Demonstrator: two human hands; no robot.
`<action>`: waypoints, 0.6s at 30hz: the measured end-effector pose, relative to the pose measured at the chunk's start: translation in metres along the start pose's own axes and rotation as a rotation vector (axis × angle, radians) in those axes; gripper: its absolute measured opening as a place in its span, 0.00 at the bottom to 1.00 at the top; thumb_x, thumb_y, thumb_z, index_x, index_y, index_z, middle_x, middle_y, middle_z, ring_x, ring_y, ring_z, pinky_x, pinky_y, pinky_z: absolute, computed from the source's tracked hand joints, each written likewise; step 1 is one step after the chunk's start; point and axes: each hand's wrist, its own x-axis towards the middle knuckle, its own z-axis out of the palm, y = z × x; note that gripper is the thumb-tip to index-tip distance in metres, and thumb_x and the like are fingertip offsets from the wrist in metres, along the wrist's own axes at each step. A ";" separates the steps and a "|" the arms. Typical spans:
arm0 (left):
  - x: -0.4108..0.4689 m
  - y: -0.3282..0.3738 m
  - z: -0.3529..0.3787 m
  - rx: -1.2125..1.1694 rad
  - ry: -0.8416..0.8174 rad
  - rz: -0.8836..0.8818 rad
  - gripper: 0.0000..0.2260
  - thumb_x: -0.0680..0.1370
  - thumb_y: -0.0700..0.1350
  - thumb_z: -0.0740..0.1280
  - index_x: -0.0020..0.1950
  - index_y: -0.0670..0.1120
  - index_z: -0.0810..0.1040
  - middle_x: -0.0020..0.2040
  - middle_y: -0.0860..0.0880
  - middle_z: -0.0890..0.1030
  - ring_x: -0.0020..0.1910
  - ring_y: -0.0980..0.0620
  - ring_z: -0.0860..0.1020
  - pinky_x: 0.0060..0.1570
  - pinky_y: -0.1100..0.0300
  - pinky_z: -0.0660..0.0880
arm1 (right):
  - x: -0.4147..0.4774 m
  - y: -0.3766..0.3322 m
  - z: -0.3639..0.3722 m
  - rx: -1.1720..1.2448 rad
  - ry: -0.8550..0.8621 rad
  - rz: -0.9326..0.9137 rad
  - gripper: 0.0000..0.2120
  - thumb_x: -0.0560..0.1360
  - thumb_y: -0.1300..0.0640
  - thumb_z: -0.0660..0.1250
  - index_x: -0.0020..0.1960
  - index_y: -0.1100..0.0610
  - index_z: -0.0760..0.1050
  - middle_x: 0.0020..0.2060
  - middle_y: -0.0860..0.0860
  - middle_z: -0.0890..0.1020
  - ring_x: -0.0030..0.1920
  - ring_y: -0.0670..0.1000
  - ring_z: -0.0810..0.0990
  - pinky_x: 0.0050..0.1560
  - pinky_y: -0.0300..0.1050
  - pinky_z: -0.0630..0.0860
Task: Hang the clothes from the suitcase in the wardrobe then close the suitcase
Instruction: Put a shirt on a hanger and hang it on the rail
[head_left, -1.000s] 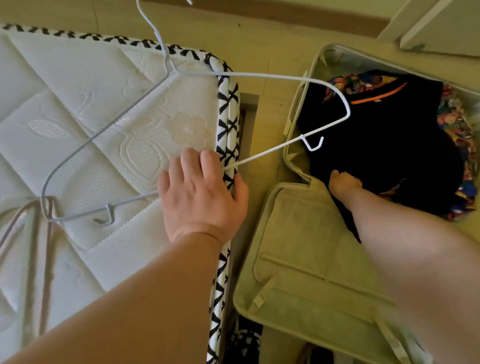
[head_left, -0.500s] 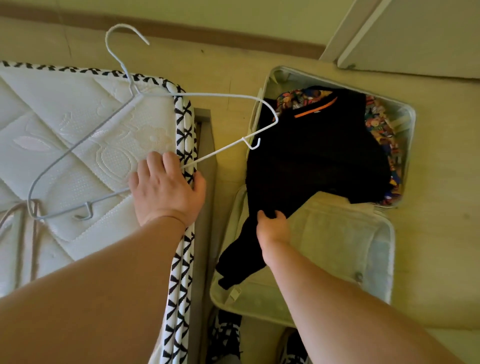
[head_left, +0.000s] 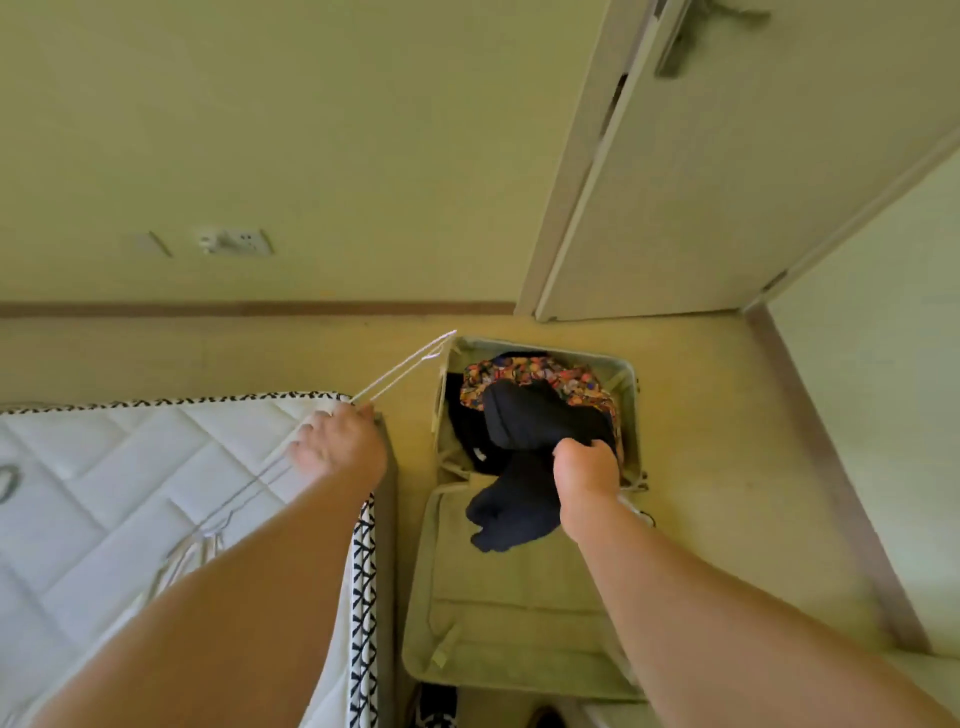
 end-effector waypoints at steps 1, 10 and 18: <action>-0.017 0.009 -0.030 -0.068 -0.017 -0.022 0.26 0.85 0.58 0.44 0.68 0.46 0.73 0.63 0.40 0.78 0.62 0.40 0.76 0.59 0.47 0.72 | -0.020 -0.029 -0.019 0.040 -0.008 -0.023 0.24 0.79 0.60 0.61 0.75 0.57 0.67 0.67 0.57 0.75 0.62 0.63 0.76 0.56 0.53 0.74; -0.147 0.077 -0.191 -0.926 -0.465 -0.074 0.27 0.80 0.65 0.60 0.55 0.40 0.78 0.36 0.46 0.74 0.30 0.48 0.72 0.29 0.62 0.69 | -0.181 -0.169 -0.152 0.207 0.120 -0.619 0.06 0.75 0.62 0.63 0.51 0.58 0.74 0.43 0.51 0.80 0.43 0.55 0.78 0.41 0.46 0.72; -0.214 0.127 -0.274 -1.375 -0.660 0.001 0.28 0.75 0.66 0.65 0.54 0.41 0.82 0.42 0.44 0.84 0.36 0.45 0.83 0.36 0.54 0.81 | -0.264 -0.175 -0.208 -0.142 -0.422 -0.844 0.08 0.64 0.63 0.66 0.33 0.55 0.67 0.25 0.43 0.68 0.29 0.49 0.65 0.32 0.43 0.62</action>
